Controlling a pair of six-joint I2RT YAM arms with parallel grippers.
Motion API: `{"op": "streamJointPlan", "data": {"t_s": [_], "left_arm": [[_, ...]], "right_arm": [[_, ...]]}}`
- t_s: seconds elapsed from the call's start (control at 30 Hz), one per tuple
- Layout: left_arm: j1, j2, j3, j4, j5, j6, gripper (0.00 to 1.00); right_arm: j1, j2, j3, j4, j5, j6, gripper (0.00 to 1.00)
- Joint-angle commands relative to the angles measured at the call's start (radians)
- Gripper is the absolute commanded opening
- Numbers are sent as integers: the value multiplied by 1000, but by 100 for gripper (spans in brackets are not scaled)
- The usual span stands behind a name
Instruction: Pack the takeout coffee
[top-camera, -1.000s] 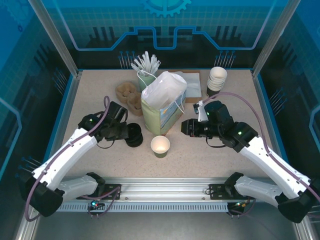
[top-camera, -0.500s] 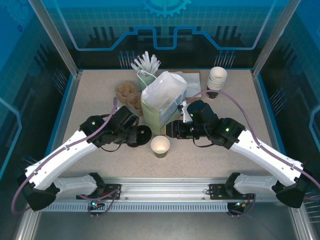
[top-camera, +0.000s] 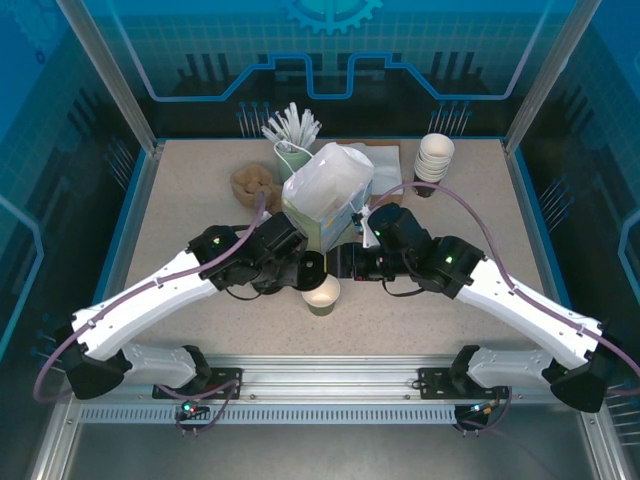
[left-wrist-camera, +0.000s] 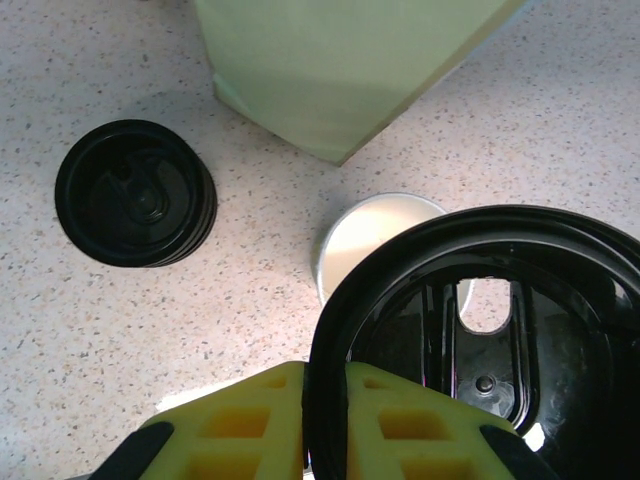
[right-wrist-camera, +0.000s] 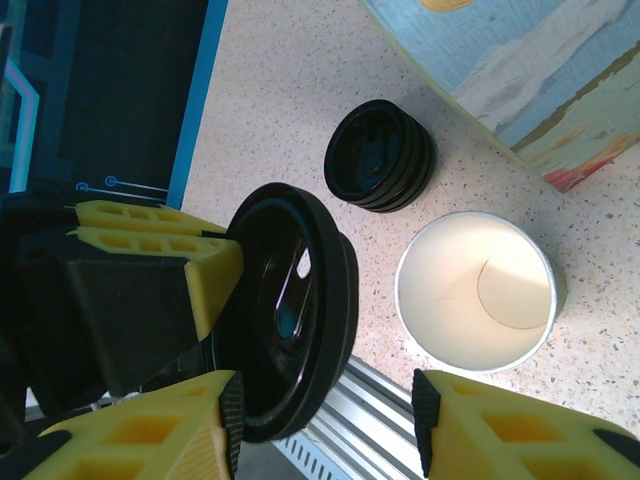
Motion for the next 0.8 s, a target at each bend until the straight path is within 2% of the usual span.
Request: {"op": "streamJointPlan", "data": {"t_s": [0.0,0.6,0.77], "left_arm": [[-20,27,44,13,-21,-18,16],[-59,90,105,29,-20,-19,16],[-59,97,114,29,-20,-18,16]], "right_arm": [[12,6,16,-16,16,16,51],[11,9,-13,-40,65,11,50],[5,14,-21,-39,66,7,37]]}}
